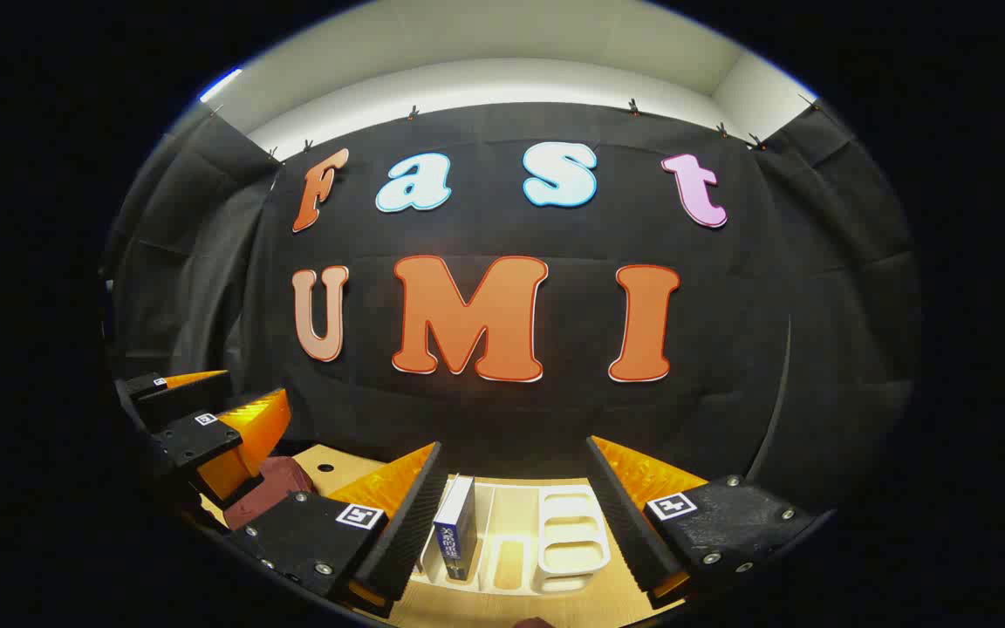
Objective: Open the schoolbag, grab two books from the bookshelf and put them into the schoolbag.
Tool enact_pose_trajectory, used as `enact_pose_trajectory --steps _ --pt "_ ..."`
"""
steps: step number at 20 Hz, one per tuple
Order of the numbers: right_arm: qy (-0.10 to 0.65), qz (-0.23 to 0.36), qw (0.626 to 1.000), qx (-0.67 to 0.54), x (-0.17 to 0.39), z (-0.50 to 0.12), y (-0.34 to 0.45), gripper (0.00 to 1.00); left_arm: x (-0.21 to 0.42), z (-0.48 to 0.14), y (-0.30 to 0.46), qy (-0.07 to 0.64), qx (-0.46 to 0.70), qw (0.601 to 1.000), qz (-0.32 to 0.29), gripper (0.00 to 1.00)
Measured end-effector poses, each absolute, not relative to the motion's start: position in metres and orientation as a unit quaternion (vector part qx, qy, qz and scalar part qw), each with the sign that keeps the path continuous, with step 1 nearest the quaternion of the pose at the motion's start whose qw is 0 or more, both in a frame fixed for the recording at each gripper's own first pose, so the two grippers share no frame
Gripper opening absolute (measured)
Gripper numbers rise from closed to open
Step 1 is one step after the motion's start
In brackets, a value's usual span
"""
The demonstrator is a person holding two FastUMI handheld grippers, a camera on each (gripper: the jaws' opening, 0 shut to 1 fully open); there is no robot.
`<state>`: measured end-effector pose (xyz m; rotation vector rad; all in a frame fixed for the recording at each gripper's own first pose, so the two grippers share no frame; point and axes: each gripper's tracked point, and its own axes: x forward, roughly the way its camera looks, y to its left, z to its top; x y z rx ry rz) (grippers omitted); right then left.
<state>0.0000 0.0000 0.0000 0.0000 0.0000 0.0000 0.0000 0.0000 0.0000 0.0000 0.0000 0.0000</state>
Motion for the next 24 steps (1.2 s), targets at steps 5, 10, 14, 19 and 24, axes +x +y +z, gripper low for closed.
enact_pose_trajectory --steps 5,10,14,19,24 --pt "0.001 -0.002 1.000 0.010 0.002 -0.001 0.002 0.94 -0.002 -0.002 0.000 -0.002 0.002 1.000 -0.001 0.97" --pt "0.012 -0.005 1.000 0.016 0.003 -0.007 0.002 0.94 -0.004 -0.010 0.003 0.009 0.004 1.000 0.000 0.97" --pt "0.013 -0.006 1.000 0.014 0.002 -0.007 0.003 0.94 -0.007 -0.013 0.004 0.013 0.007 1.000 0.002 0.97" --pt "0.018 -0.002 1.000 0.013 0.003 -0.011 0.005 0.94 -0.006 -0.016 0.005 0.017 0.011 1.000 0.005 0.95" --pt "0.018 -0.001 1.000 0.014 0.004 -0.010 0.003 0.94 -0.007 -0.008 0.008 0.007 0.015 1.000 0.011 0.97"
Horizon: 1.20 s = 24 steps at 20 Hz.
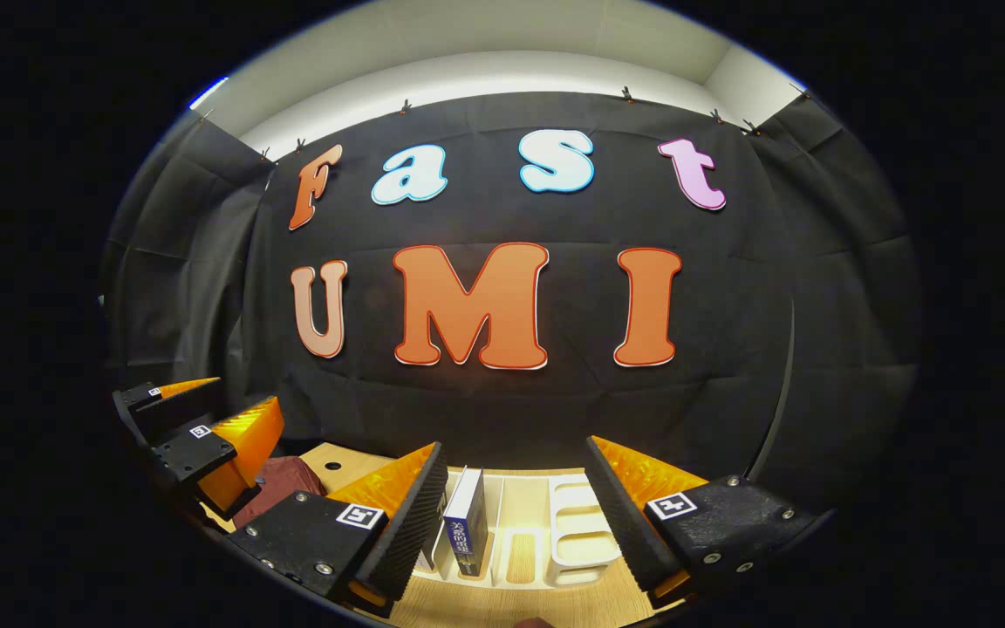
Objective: Open the schoolbag, grab two books from the bookshelf and put them into the schoolbag.
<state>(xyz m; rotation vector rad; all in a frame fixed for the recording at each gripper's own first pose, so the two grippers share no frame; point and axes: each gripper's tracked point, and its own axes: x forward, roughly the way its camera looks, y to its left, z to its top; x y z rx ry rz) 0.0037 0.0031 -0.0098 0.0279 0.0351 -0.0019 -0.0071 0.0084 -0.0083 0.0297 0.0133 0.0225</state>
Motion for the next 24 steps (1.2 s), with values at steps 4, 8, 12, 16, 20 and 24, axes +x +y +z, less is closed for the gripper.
enact_pose_trajectory --steps 4,8,12,16,20,24 --pt "0.031 0.008 0.999 0.017 0.008 -0.018 0.003 0.94 -0.012 -0.005 0.009 -0.003 0.018 1.000 0.019 0.98" --pt "0.034 0.036 0.999 0.016 0.010 -0.026 0.007 0.94 -0.016 -0.014 0.016 0.007 0.017 0.999 0.041 0.95" --pt "0.042 0.048 0.998 0.013 0.009 -0.037 0.005 0.94 -0.023 -0.021 0.023 0.014 0.017 0.998 0.051 0.95" --pt "0.027 0.031 0.999 0.016 0.011 -0.032 0.006 0.93 -0.019 -0.016 0.024 -0.003 0.011 0.999 0.032 0.97" --pt "0.042 0.006 0.999 0.018 0.014 -0.042 0.013 0.94 -0.009 -0.011 0.034 -0.012 0.020 1.000 0.005 0.95" --pt "0.037 -0.015 0.999 0.016 0.019 -0.039 0.022 0.94 -0.004 -0.028 0.045 0.004 0.043 0.999 -0.014 1.00"
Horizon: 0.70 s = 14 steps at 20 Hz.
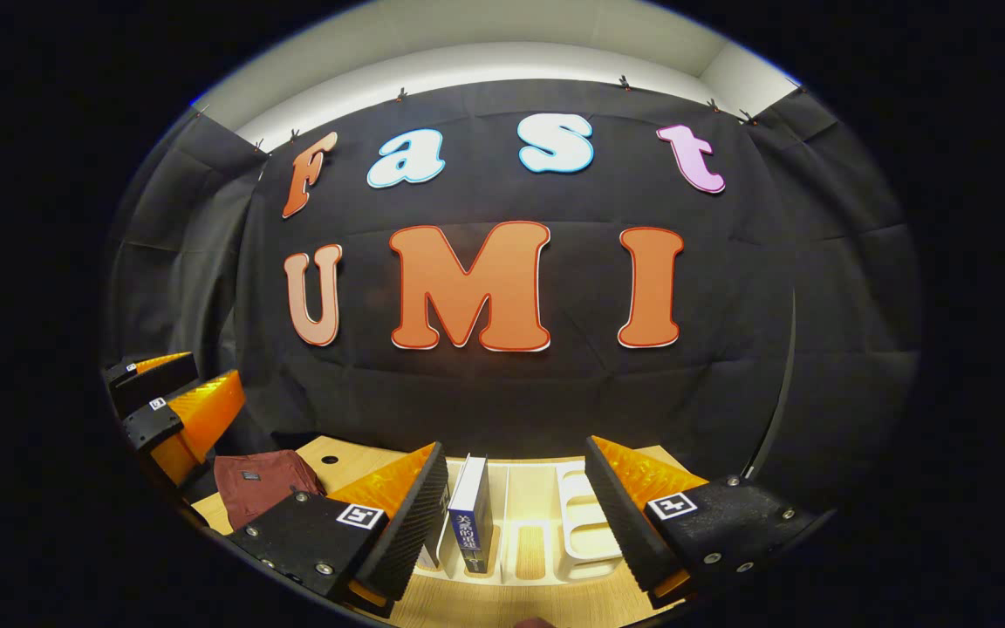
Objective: Open the schoolbag, grab two books from the bookshelf and put them into the schoolbag.
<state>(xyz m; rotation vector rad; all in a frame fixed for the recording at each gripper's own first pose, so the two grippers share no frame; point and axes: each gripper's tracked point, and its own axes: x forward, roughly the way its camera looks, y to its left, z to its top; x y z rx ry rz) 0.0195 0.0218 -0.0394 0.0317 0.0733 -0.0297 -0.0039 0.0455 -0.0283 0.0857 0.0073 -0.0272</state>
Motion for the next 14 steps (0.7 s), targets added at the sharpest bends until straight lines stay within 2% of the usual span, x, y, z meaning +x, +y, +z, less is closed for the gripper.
enact_pose_trajectory --steps 1,6,7,8,14 --pt "0.038 -0.015 0.999 0.015 0.021 -0.040 0.026 0.94 -0.003 -0.038 0.047 0.014 0.051 0.998 -0.019 0.95" --pt "0.054 -0.010 0.998 0.011 0.026 -0.052 0.040 0.94 -0.002 -0.097 0.063 0.068 0.091 0.993 -0.033 0.96" --pt "0.058 -0.009 0.998 0.011 0.027 -0.054 0.041 0.94 -0.002 -0.113 0.071 0.082 0.103 0.991 -0.030 1.00" --pt "0.059 -0.007 0.998 0.010 0.027 -0.056 0.042 0.94 -0.003 -0.126 0.078 0.092 0.121 0.988 -0.027 0.96" --pt "0.071 -0.015 0.997 -0.001 0.033 -0.067 0.034 0.94 -0.012 -0.201 0.093 0.145 0.233 0.961 -0.036 0.96"
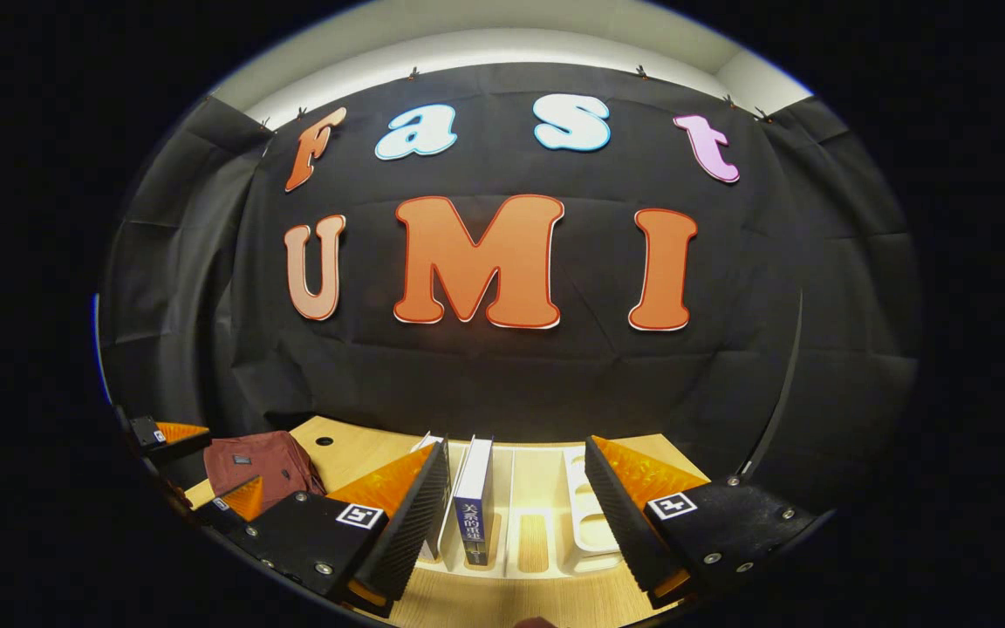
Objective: Open the schoolbag, grab two books from the bookshelf and put them into the schoolbag.
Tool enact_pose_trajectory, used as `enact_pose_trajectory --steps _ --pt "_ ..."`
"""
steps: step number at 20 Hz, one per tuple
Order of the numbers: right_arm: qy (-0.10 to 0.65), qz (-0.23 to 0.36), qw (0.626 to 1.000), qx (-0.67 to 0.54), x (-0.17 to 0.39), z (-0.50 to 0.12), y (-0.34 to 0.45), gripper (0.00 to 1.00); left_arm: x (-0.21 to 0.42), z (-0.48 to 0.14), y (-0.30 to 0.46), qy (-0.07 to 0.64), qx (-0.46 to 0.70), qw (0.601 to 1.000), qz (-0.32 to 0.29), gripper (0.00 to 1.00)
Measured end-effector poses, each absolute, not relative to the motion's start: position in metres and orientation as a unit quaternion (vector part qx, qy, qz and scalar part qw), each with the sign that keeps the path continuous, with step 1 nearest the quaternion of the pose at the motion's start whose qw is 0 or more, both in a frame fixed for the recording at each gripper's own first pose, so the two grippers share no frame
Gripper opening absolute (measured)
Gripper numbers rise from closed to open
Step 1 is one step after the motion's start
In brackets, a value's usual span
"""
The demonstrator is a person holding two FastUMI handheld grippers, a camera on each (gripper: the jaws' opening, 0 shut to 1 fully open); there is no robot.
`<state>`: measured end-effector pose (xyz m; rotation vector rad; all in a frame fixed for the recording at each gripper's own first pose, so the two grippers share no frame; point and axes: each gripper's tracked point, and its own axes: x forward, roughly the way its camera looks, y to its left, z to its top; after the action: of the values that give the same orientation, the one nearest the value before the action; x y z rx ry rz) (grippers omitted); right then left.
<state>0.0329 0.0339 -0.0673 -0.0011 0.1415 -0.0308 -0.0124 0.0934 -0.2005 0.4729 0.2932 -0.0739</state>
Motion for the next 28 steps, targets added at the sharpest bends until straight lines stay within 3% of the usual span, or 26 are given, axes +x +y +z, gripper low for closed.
enact_pose_trajectory --steps 13,18,22,28 --pt "0.100 -0.033 0.994 -0.008 0.038 -0.097 0.017 0.94 -0.065 -0.357 0.115 0.310 0.380 0.868 -0.079 0.98" --pt "0.104 -0.035 0.994 -0.008 0.040 -0.101 0.017 0.94 -0.088 -0.396 0.138 0.358 0.411 0.836 -0.059 0.98" --pt "0.102 -0.035 0.994 -0.009 0.040 -0.100 0.018 0.94 -0.084 -0.403 0.155 0.371 0.416 0.830 -0.033 0.98" --pt "0.106 -0.030 0.994 -0.012 0.042 -0.102 0.022 0.94 -0.071 -0.384 0.155 0.325 0.461 0.826 -0.010 0.97"
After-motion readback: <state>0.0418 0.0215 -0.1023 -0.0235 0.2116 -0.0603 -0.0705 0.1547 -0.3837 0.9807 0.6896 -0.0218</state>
